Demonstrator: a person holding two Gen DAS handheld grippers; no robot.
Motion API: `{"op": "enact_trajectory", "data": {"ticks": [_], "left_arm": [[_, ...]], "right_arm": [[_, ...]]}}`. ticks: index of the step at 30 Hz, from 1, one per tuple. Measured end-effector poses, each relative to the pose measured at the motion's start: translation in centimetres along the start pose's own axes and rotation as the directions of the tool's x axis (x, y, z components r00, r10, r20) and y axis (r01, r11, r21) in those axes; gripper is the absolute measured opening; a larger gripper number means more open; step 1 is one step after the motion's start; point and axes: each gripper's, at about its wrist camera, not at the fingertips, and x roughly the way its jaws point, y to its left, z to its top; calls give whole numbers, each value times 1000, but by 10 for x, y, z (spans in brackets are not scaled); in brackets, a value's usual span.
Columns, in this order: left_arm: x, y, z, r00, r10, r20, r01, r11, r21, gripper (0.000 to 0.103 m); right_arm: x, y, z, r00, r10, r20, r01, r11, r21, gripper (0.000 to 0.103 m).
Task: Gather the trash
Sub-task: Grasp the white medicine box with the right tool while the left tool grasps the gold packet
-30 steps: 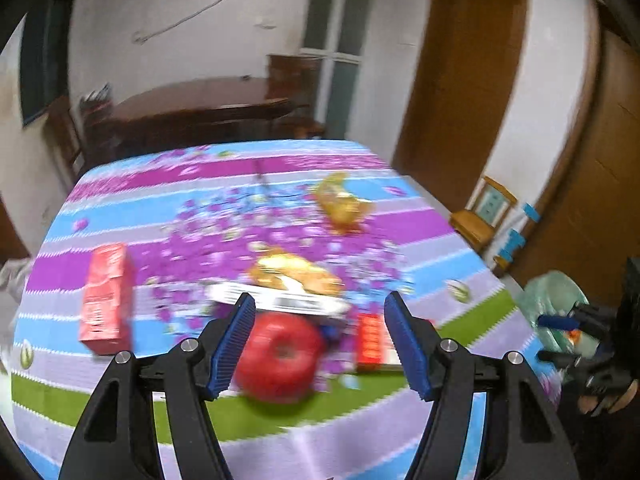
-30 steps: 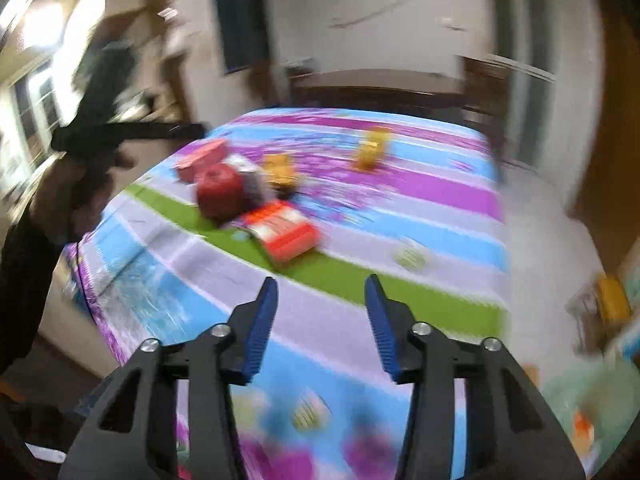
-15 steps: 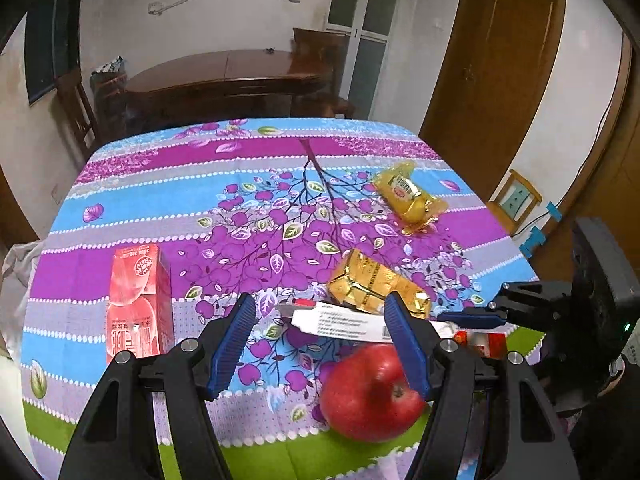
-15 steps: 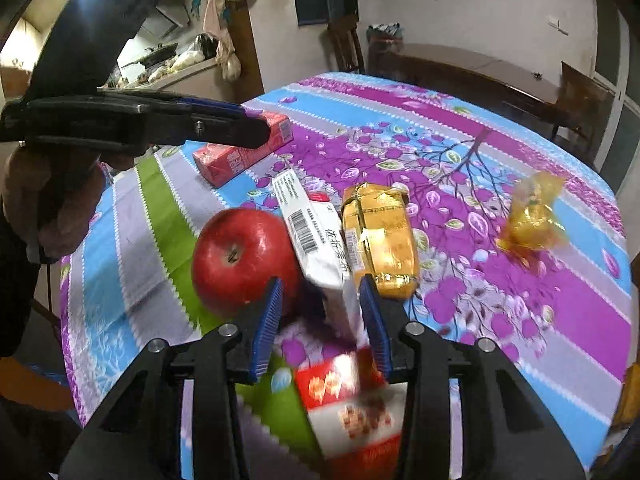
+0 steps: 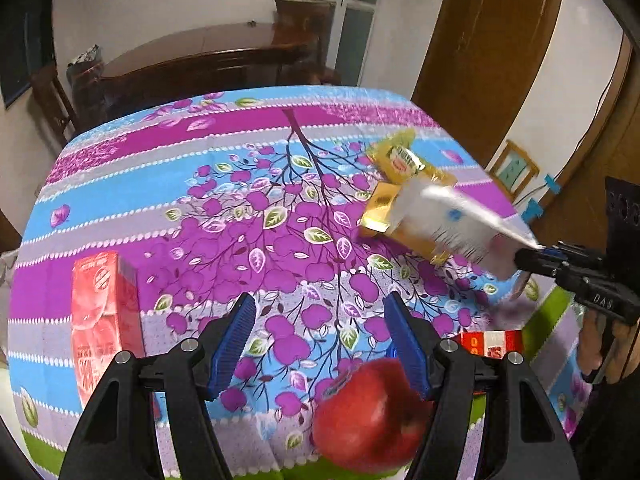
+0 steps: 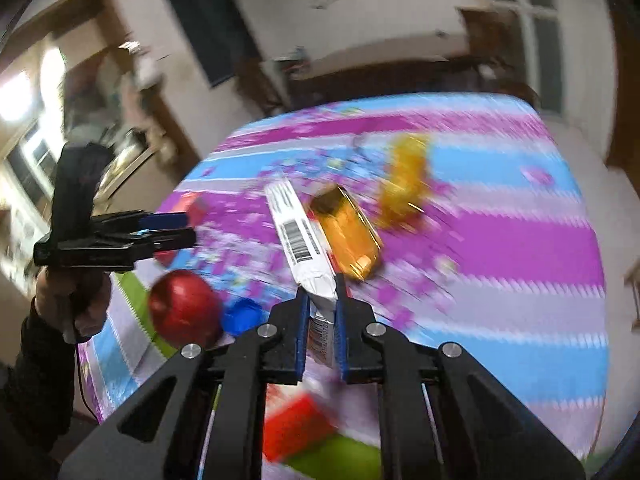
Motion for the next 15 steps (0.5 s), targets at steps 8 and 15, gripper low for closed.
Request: {"op": "enact_trajectory", "data": {"ticks": [8,15], "left_arm": [[29,-30,28,997,66,-51,-62,995,83,68],[72,-65,64,975,123,-184,-78,969,234,68]], "right_arm": [[-1,-35,-24,994,-85,-71,89,995,45,14],[-17,-25,-24,981,-192,-31,189,979,-82,61]]}}
